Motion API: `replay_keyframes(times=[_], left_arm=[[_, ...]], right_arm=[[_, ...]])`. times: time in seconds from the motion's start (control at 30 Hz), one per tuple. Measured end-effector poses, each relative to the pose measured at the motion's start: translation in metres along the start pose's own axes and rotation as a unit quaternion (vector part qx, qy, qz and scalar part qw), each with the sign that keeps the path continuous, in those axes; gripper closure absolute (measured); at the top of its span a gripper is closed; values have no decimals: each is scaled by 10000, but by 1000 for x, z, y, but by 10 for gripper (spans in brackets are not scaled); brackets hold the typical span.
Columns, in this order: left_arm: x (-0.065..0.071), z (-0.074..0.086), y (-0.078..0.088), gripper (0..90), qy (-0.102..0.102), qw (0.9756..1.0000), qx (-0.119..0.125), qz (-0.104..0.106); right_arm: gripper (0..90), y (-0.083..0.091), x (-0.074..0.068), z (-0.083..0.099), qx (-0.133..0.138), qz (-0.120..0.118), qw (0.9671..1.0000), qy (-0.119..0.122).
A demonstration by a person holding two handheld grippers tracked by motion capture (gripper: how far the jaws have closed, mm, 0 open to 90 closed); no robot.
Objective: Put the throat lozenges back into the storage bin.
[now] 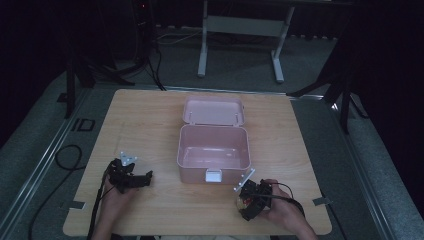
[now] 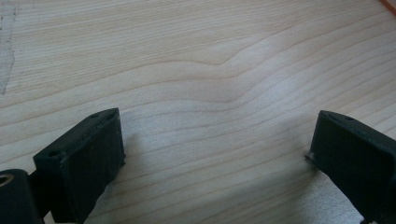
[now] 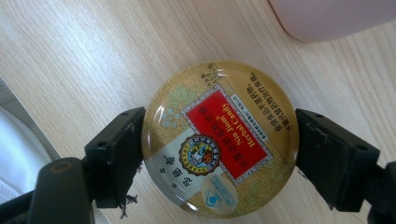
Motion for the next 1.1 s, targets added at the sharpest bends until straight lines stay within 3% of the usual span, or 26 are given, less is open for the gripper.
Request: replay_keyframes(times=[1.1], left_arm=[[0, 0, 0, 33, -1, 10000, -1, 1]], right_arm=[[198, 28, 29, 9, -198, 131, 9997, -85]])
Point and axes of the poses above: each handheld gripper's, and its own axes: y roughly backward along the jaws, z roughly out of its underside, x roughly to its right, the point moved 8 cm from there along -y, roughly forward along the jaws, and after that the axes turned 8 degrees about z, right-handed, at the moved point
